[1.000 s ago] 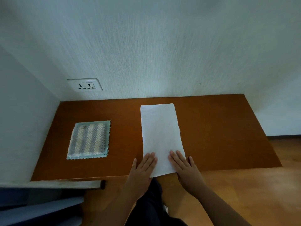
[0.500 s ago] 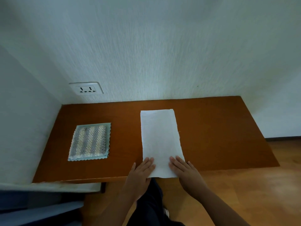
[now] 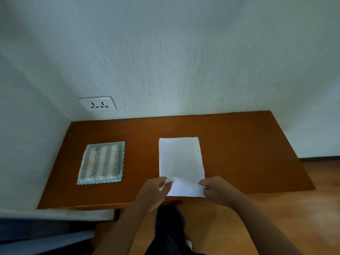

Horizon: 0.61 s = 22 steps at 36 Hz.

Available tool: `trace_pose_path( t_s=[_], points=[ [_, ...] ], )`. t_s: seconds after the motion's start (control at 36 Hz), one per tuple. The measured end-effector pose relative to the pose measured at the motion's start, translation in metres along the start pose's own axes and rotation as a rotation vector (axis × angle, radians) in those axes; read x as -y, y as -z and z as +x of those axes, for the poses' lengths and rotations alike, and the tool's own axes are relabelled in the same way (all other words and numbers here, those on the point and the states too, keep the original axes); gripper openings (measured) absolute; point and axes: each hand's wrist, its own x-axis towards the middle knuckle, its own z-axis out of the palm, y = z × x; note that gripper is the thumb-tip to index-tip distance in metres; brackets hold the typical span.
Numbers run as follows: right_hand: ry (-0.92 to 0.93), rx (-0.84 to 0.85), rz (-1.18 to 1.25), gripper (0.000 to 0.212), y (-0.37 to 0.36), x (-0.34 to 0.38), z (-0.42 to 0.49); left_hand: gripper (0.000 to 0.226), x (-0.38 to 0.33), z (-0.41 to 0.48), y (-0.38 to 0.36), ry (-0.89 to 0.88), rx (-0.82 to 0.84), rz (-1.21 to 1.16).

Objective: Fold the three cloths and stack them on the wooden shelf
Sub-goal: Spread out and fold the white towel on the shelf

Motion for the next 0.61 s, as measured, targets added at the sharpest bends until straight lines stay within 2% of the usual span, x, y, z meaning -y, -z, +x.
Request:
trace_pose_path(
  t_s=[0.17, 0.31, 0.39, 0.61],
  points=[
    [-0.009, 0.147, 0.085, 0.027, 0.019, 0.003, -0.001, 0.021, -0.001, -0.001, 0.009, 0.111, 0.177, -0.199],
    [-0.031, 0.134, 0.175, 0.03, 0.031, 0.004, 0.007, 0.025, -0.001, 0.006, 0.018, 0.232, 0.272, -0.366],
    [-0.041, 0.116, 0.176, 0.027, 0.037, 0.005, 0.016, 0.032, -0.001, 0.015, 0.024, 0.28, 0.289, -0.372],
    [-0.107, 0.023, 0.174, 0.021, 0.043, 0.003, 0.046, 0.03, -0.001, 0.043, 0.032, 0.285, 0.244, -0.379]
  ],
)
